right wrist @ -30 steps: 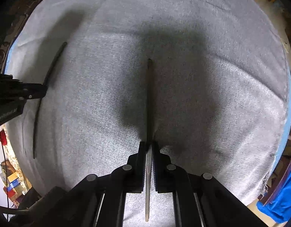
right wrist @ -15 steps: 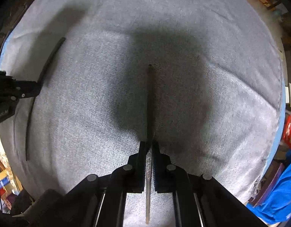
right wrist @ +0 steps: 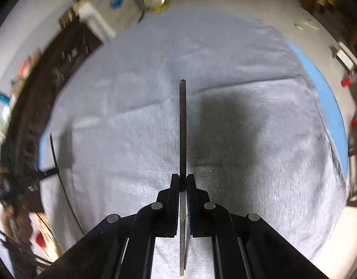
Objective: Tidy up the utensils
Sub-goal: 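Lift both dark chopsticks upright and carry them above the black holder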
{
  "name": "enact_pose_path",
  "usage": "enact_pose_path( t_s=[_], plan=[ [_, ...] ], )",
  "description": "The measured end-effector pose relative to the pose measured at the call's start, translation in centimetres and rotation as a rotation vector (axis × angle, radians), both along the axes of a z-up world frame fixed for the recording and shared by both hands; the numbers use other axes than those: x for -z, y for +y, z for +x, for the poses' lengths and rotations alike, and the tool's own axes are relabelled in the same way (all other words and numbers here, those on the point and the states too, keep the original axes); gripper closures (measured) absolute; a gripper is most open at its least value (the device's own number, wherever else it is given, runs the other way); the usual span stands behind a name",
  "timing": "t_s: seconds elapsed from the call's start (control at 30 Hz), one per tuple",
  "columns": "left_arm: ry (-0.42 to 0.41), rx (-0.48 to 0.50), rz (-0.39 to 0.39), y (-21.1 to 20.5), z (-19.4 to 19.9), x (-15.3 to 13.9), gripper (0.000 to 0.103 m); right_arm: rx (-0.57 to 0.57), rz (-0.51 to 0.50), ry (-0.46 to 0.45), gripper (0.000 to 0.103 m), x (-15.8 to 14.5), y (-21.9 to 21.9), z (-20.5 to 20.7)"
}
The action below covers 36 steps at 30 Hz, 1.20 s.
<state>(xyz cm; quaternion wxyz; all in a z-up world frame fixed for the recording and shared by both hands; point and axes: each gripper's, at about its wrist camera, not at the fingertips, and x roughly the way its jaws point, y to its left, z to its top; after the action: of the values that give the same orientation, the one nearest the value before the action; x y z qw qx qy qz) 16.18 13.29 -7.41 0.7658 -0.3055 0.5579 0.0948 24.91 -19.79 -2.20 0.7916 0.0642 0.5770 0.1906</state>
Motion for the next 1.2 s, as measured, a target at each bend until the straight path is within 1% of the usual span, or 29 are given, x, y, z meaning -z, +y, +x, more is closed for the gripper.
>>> enact_pose_path(
  t_s=[0.03,0.1,0.17,0.2,0.23,0.37,0.43,0.5,0.53,0.57,0.6,0.63,0.7,0.8,0.93,1.0,1.1,1.2],
  plan=[
    [-0.043,-0.032,0.002,0.6,-1.0,-0.9,0.098,0.028,0.022,-0.015,0.097,-0.2,-1.0,0.1],
    [-0.110,-0.099,0.004,1.4,-3.6,-2.2,0.098,0.083,0.078,-0.046,0.097,-0.8,-3.4,-0.8],
    [-0.158,-0.147,-0.007,2.3,-5.4,-3.2,0.098,0.145,0.145,-0.075,0.097,-0.8,-5.7,-2.2],
    [-0.183,-0.170,-0.008,2.5,-6.5,-3.6,0.098,0.169,0.168,-0.092,0.097,-1.1,-6.2,-3.2],
    [-0.198,-0.187,-0.006,2.6,-6.8,-4.0,0.098,0.189,0.189,-0.106,0.097,-1.4,-6.6,-3.9],
    [-0.269,-0.242,-0.013,2.5,-9.5,-5.6,0.098,0.233,0.230,-0.168,0.097,-2.7,-7.8,-7.1],
    [-0.312,-0.275,-0.026,1.9,-10.3,-5.7,0.098,0.282,0.266,-0.223,0.097,-3.6,-8.6,-8.9],
    [-0.359,-0.322,-0.041,1.8,-12.0,-6.2,0.098,0.323,0.309,-0.266,0.097,-4.4,-9.5,-10.7],
    [-0.378,-0.335,-0.050,2.1,-12.9,-7.0,0.098,0.338,0.316,-0.290,0.097,-4.9,-9.8,-11.5],
    [-0.396,-0.349,-0.060,1.9,-13.5,-7.2,0.098,0.353,0.330,-0.323,0.097,-5.6,-10.0,-12.6],
    [-0.422,-0.366,-0.068,1.7,-14.4,-7.7,0.098,0.362,0.346,-0.337,0.097,-5.8,-10.2,-13.2],
    [-0.440,-0.373,-0.068,2.0,-15.3,-8.5,0.098,0.380,0.378,-0.361,0.097,-6.3,-10.5,-14.4],
    [-0.486,-0.396,-0.065,1.3,-16.7,-9.3,0.098,0.404,0.428,-0.386,0.097,-7.4,-11.0,-16.0],
    [-0.529,-0.408,-0.081,0.4,-18.1,-10.1,0.098,0.419,0.483,-0.412,0.097,-7.9,-11.0,-17.9],
    [-0.582,-0.388,-0.080,-1.7,-19.2,-11.2,0.098,0.402,0.539,-0.437,0.097,-9.0,-10.2,-19.8],
    [-0.611,-0.381,-0.068,-2.7,-19.6,-11.7,0.098,0.396,0.552,-0.462,0.096,-9.6,-9.8,-20.7],
    [-0.636,-0.368,-0.058,-3.9,-19.8,-12.1,0.098,0.375,0.541,-0.496,0.096,-10.0,-8.8,-21.4],
    [-0.650,-0.353,-0.042,-5.1,-19.8,-11.7,0.098,0.363,0.541,-0.504,0.096,-9.7,-8.0,-21.7]
  ],
)
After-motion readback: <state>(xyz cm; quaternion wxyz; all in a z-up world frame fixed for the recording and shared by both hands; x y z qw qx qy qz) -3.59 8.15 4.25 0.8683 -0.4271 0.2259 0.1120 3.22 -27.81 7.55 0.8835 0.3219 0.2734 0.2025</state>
